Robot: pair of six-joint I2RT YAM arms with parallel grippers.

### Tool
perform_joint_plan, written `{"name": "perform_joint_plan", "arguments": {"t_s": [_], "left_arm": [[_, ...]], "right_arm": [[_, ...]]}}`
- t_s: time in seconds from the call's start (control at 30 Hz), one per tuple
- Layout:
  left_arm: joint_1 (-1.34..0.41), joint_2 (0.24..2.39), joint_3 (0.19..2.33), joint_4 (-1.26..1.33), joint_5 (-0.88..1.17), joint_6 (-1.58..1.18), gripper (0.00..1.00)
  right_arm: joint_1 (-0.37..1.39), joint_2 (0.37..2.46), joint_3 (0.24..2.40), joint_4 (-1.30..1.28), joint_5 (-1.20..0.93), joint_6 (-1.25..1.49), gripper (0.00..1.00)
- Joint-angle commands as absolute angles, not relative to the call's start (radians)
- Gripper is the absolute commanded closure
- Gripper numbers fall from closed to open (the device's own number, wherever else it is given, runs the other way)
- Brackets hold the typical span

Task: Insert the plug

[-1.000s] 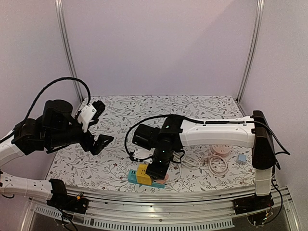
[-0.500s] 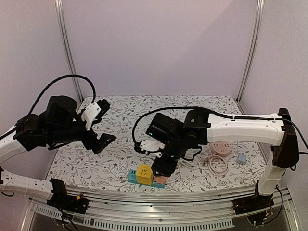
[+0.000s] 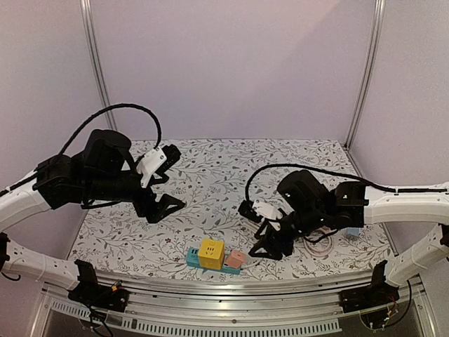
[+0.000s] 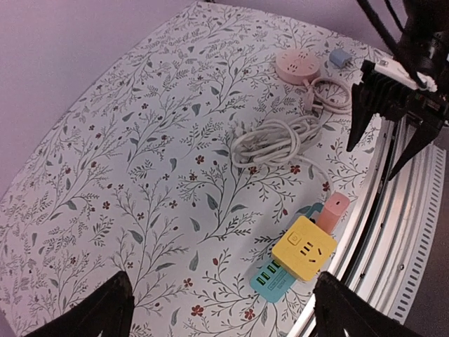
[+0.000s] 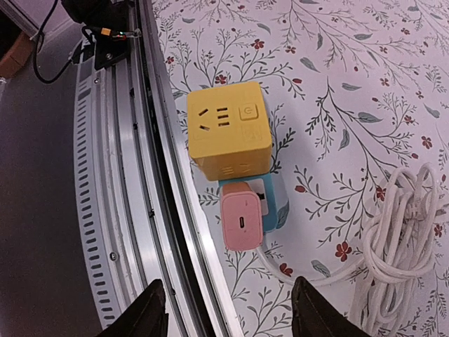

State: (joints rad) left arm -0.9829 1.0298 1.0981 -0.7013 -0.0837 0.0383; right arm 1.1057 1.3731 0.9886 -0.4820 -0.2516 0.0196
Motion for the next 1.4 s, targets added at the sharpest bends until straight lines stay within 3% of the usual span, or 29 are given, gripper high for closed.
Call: {"name": "perform_joint_plan", "arguments": {"t_s": [0.0, 0.8, 1.37], "left_arm": [[-0.988, 1.058, 1.137, -0.703, -0.04, 0.041, 0.11], [-1.019, 1.022, 1.126, -0.687, -0.065, -0.046, 0.14], [-1.019, 1.037, 1.132, -0.68, -0.072, -0.037, 0.15]], "right_arm": [[1.107, 1.342, 0.899, -0.279, -0.32, 0.011, 0.42], [1.107, 1.522, 0.82, -0.031, -0.273, -0.07, 0.38], [1.107, 1.594, 0.801, -0.01, -0.349, -0.086, 0.48]]}}
